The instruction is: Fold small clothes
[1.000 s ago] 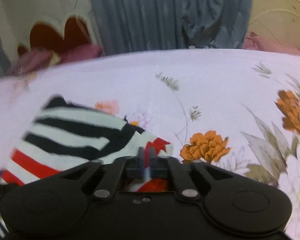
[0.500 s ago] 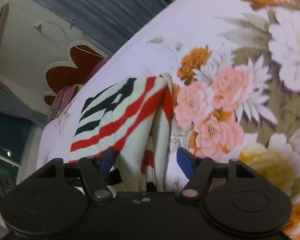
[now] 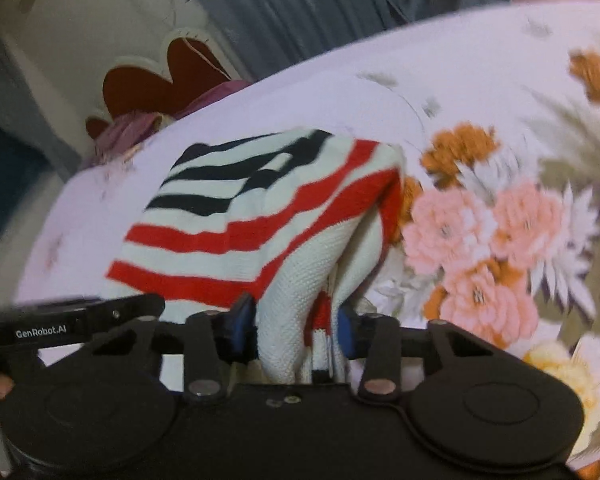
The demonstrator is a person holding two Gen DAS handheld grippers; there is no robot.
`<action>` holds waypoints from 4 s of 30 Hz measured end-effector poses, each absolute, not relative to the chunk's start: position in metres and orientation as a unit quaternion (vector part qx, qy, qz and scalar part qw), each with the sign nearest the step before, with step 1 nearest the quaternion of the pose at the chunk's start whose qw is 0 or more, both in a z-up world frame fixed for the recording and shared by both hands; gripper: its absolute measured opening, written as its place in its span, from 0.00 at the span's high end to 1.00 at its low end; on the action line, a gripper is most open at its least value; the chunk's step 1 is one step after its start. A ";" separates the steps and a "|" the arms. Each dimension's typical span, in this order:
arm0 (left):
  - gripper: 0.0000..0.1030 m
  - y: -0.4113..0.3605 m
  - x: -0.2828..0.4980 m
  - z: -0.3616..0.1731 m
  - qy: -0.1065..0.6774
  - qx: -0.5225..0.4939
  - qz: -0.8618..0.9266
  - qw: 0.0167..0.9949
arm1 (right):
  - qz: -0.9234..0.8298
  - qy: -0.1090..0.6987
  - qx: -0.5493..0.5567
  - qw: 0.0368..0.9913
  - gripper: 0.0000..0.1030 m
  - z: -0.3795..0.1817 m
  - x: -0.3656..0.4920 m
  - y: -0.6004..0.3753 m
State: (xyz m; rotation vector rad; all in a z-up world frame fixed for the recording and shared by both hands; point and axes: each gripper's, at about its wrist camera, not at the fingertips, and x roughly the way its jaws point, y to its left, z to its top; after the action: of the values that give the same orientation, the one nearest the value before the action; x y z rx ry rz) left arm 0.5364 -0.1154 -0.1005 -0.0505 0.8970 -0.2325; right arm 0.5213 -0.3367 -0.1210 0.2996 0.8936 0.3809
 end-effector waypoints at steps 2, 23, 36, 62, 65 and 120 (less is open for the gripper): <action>0.57 -0.122 0.533 -0.094 0.425 0.002 -0.107 0.899 | 0.177 0.423 0.127 0.880 0.68 -0.117 0.517 -0.331; 0.62 -0.037 0.490 -0.038 0.357 0.041 -0.106 0.927 | 0.169 0.373 0.045 0.911 0.70 -0.056 0.492 -0.234; 0.62 0.110 0.476 -0.063 0.382 0.009 -0.058 0.922 | 0.234 0.389 0.013 0.891 0.71 -0.065 0.500 -0.088; 0.50 0.174 0.465 -0.117 0.377 -0.062 -0.108 0.918 | 0.182 0.434 0.080 0.879 0.67 -0.123 0.504 -0.073; 0.52 0.170 0.448 -0.099 0.355 -0.045 -0.113 0.927 | 0.183 0.437 0.059 0.879 0.66 -0.120 0.504 -0.072; 0.57 0.132 0.315 -0.109 0.382 -0.002 -0.013 0.924 | 0.194 0.388 -0.075 0.898 0.88 -0.082 0.358 -0.076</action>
State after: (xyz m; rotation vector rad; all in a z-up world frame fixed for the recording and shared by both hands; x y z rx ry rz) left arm 0.3150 0.1321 -0.1093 -0.0050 0.7845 -0.0257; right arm 0.3582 -0.0759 -0.0824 -0.1551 0.8040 0.4018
